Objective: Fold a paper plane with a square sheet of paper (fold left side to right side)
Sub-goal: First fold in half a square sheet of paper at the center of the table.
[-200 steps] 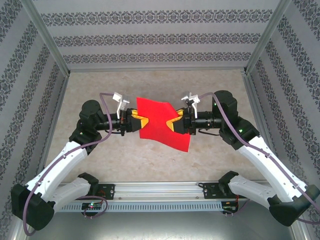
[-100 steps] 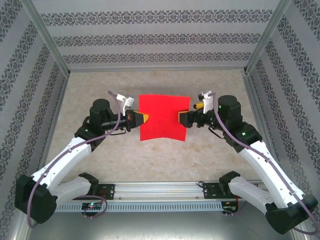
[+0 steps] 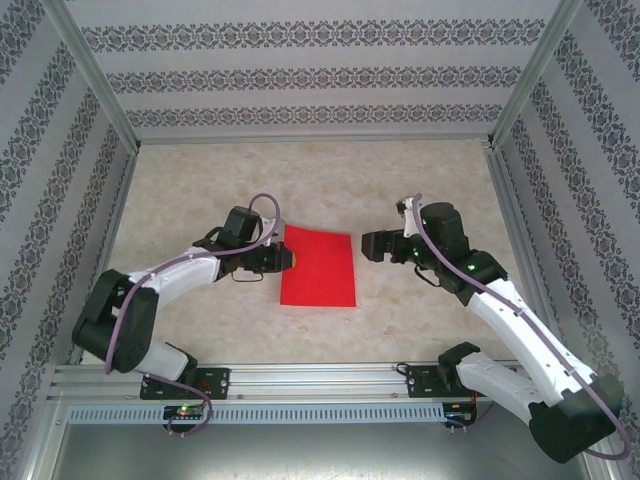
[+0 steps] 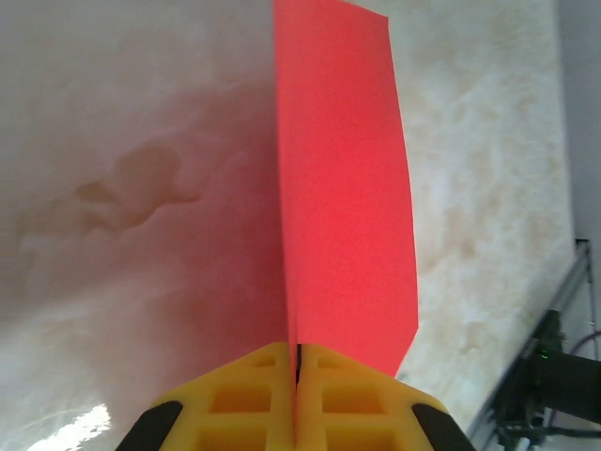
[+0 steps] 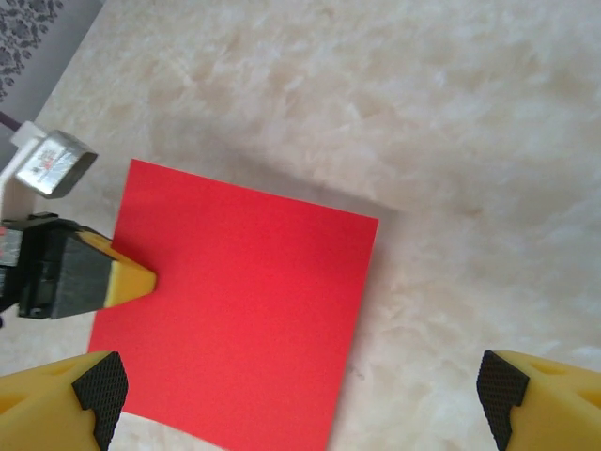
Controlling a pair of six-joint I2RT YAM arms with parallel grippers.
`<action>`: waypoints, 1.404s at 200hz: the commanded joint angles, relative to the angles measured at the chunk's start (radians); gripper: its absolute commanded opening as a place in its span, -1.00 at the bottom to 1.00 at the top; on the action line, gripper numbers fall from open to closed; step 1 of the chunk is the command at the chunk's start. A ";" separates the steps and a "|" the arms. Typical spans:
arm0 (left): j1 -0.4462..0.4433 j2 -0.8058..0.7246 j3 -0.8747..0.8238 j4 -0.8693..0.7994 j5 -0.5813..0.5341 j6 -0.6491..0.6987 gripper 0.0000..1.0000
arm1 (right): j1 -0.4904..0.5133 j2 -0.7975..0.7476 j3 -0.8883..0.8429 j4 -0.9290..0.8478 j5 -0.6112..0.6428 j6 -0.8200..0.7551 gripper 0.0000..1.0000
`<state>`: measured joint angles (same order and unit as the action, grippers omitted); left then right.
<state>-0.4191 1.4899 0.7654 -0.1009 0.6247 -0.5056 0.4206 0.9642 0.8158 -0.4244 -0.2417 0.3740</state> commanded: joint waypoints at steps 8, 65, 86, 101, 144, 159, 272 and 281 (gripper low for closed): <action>-0.012 0.029 0.038 -0.055 -0.057 0.003 -1.00 | 0.000 0.089 -0.073 0.142 -0.154 0.132 0.79; -0.012 0.051 0.059 -0.100 -0.072 0.019 -1.00 | 0.051 0.335 -0.100 0.357 -0.235 0.283 -0.25; -0.012 0.058 0.066 -0.109 -0.079 0.018 -1.00 | 0.083 0.422 -0.073 0.390 -0.214 0.299 -0.69; -0.013 0.056 0.063 -0.109 -0.080 0.015 -1.00 | 0.100 0.487 -0.044 0.389 -0.199 0.298 -0.93; -0.012 0.054 0.068 -0.122 -0.083 0.019 -0.99 | 0.113 0.642 0.031 0.337 -0.153 0.281 -1.00; -0.012 0.052 0.070 -0.124 -0.082 0.019 -1.00 | 0.122 0.691 0.066 0.302 -0.152 0.269 -1.00; -0.012 0.033 0.083 -0.066 0.018 -0.049 -0.41 | 0.173 0.864 0.136 0.173 -0.073 0.224 -1.00; -0.012 0.031 0.080 -0.032 0.048 -0.076 -0.29 | 0.173 0.866 0.133 0.174 -0.069 0.224 -1.00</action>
<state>-0.4194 1.5410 0.8242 -0.1921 0.5865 -0.5278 0.5793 1.7966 0.9493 -0.1829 -0.3592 0.6220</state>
